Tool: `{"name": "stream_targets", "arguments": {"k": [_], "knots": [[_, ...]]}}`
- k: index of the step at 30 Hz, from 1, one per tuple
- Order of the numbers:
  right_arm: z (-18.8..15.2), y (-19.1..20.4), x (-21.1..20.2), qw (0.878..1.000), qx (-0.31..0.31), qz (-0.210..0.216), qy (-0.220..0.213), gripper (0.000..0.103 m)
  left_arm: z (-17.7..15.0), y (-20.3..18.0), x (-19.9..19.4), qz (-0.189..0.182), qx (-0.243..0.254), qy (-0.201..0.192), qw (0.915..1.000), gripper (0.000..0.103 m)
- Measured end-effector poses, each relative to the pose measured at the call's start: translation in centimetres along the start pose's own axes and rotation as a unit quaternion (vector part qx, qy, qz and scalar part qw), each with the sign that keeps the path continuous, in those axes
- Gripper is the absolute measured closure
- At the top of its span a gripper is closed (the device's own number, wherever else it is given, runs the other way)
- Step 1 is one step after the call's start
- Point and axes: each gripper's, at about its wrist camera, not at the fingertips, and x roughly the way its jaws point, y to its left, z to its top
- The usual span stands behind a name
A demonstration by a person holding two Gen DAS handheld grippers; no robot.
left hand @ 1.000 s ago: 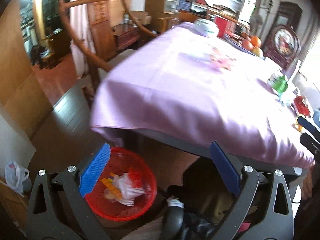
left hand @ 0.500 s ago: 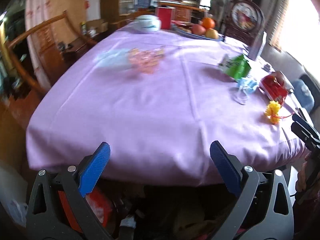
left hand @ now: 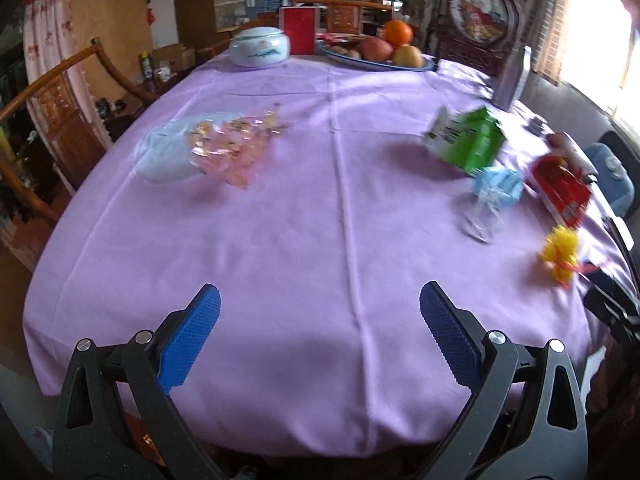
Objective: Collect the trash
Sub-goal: 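Return both tools over the table, then grasp the pink candy wrapper bag with the left tool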
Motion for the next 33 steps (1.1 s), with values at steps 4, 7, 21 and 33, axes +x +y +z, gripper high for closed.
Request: {"name": "stream_targets", "arguments": {"k": [4,7,21,33], "knots": [[-0.1,0.3,0.6,1.000,-0.013,-0.019,0.001,0.006,2.3,2.9,1.1,0.011,-0.035,0.007,0.9993,0.007],[-0.3,0.8,1.0,0.999,-0.028,-0.040,0.001,0.004,4.9,5.1,2.5,0.008,-0.064,0.011,0.9978,0.007],[-0.9,1.8,1.6,0.995,-0.074,-0.069,0.004,0.004,10.8,5.9,12.7,0.068,-0.075,0.091,0.9907,0.007],[-0.7,1.8,1.7,0.995,-0.065,-0.075,0.009,0.004,10.7,10.2,10.9,-0.042,-0.164,0.023,0.9853,0.007]]}}
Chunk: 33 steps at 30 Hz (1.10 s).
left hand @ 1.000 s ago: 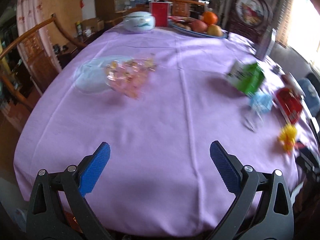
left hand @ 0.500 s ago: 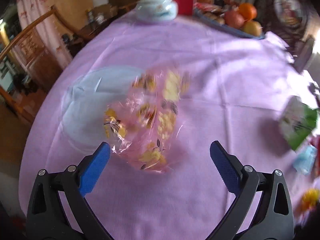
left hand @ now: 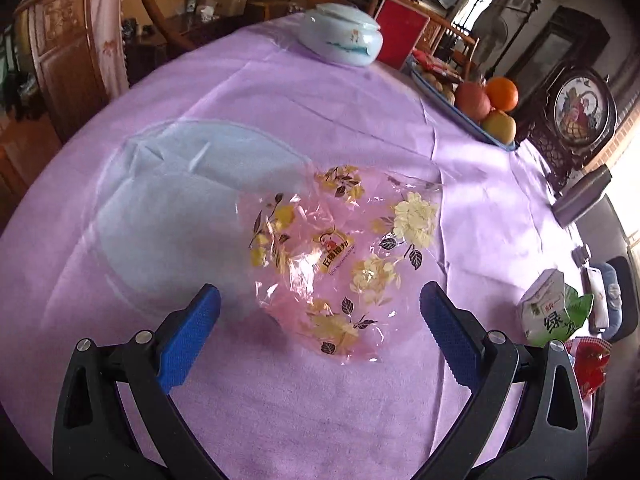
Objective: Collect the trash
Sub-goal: 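Grasp the pink candy wrapper bag with the left tool, then grasp the yellow foam fruit net with the right tool while the left tool lifts the pink bag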
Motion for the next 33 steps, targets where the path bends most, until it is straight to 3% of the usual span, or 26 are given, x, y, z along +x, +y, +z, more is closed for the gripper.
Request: {"name": "stream_targets", "arguments": {"k": [4,8,10,13,14,15,21,30,32,33], "knots": [[0.1,0.1,0.1,1.000,0.000,-0.006,0.005,0.004,1.2,-0.8,-0.2,0.019,0.014,-0.036,0.9991,0.007],[0.2,0.1,0.2,1.000,0.004,-0.009,0.010,0.004,1.3,-1.5,0.4,0.025,0.029,-0.021,0.9990,0.007],[0.3,0.1,0.3,1.000,0.007,-0.011,0.013,0.004,1.4,-1.4,0.5,0.021,0.032,-0.019,0.9991,0.012],[0.5,0.1,0.3,1.000,0.011,-0.012,0.016,0.004,1.3,-1.2,0.6,0.009,0.031,-0.016,0.9994,0.034],[0.5,0.0,0.3,1.000,0.012,-0.011,0.017,0.004,1.3,-1.3,0.7,0.002,0.038,-0.012,0.9992,0.051],[0.6,-0.1,0.3,1.000,0.015,-0.010,0.017,0.004,1.1,-1.3,0.6,-0.002,0.041,-0.011,0.9991,0.059],[1.5,-1.5,-0.3,0.996,0.071,0.047,0.009,0.005,0.5,-2.5,-0.8,-0.021,0.071,-0.039,0.9965,0.064],[3.4,0.2,1.2,0.999,0.043,0.020,0.010,0.006,0.4,-2.7,-0.9,-0.032,0.073,-0.040,0.9960,0.064],[3.3,0.6,1.8,0.999,0.037,0.013,0.016,0.014,0.3,-2.5,-1.1,-0.037,0.071,-0.040,0.9960,0.064],[3.3,0.7,1.9,0.999,0.032,0.009,0.018,0.033,0.3,-2.4,-1.1,-0.041,0.070,-0.040,0.9959,0.064]]}}
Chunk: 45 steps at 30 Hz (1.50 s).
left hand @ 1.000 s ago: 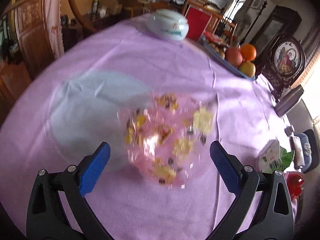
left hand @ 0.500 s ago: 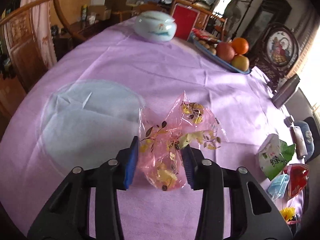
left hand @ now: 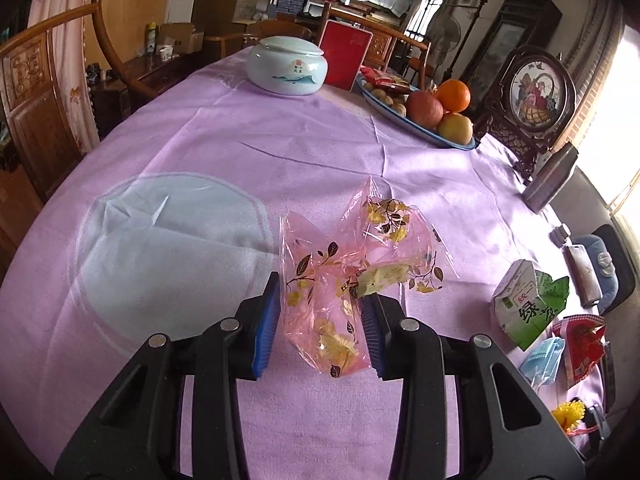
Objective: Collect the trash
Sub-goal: 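Grasp the yellow foam fruit net with the right tool while the left tool lifts the pink bag, then drop the pink bag and yellow net into the red wastebasket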
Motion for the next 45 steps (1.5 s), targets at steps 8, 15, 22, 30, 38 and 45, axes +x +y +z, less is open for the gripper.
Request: {"name": "stream_targets", "arguments": {"k": [8,15,22,30,38,45], "knots": [[0.4,-0.1,-2.0,1.000,0.008,0.018,-0.023,0.069,-1.5,0.1,-2.8,-0.069,-0.008,-0.016,0.9974,0.064],[1.1,1.4,-3.4,0.998,-0.009,0.045,-0.043,0.069,-3.6,0.4,-8.5,-0.076,-0.007,-0.047,0.9960,0.064],[0.8,3.7,-4.4,0.995,-0.026,0.084,-0.051,0.069,-6.5,1.3,-14.3,-0.041,-0.004,-0.073,0.9964,0.064],[0.1,6.8,-5.3,0.990,-0.043,0.124,-0.050,0.069,-11.8,5.1,-20.7,0.014,-0.023,-0.086,0.9959,0.064],[-0.4,10.6,-5.5,0.985,-0.074,0.153,-0.040,0.068,-20.2,12.7,-25.3,0.100,-0.086,-0.045,0.9903,0.064],[-1.0,14.9,-5.3,0.979,-0.107,0.171,-0.022,0.068,-25.3,18.8,-23.6,0.124,-0.155,0.016,0.9801,0.064]]}}
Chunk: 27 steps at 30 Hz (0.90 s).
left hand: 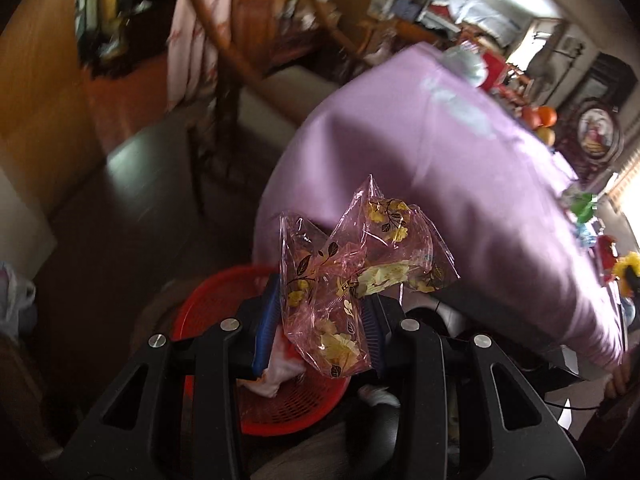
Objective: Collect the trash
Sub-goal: 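Drop the pink bag and yellow net into the red wastebasket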
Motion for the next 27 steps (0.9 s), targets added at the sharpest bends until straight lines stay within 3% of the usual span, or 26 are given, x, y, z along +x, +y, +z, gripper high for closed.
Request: {"name": "stream_targets", "arguments": {"k": [5,7,9,12,16,27], "knots": [[-0.1,2.5,1.0,1.000,-0.020,0.011,0.015,0.068,-1.8,2.9,2.8,0.018,-0.020,0.040,0.9988,0.060],[-0.2,3.2,1.7,0.999,-0.026,0.017,0.024,0.068,-2.4,3.8,3.7,0.032,-0.026,0.055,0.9976,0.046],[-0.4,4.3,2.4,0.998,-0.035,0.026,0.034,0.068,-2.8,4.8,4.3,0.042,-0.043,0.064,0.9961,0.025],[-0.9,6.2,3.8,0.996,-0.050,0.042,0.053,0.067,-2.9,6.0,4.3,0.032,-0.066,0.064,0.9952,0.017],[-1.4,8.2,5.3,0.993,-0.066,0.059,0.075,0.067,-2.8,6.8,3.9,0.009,-0.085,0.061,0.9944,0.016],[-2.9,15.4,10.1,0.973,-0.117,0.137,0.147,0.067,-1.4,8.2,0.9,0.032,-0.111,-0.007,0.9932,0.011]]}}
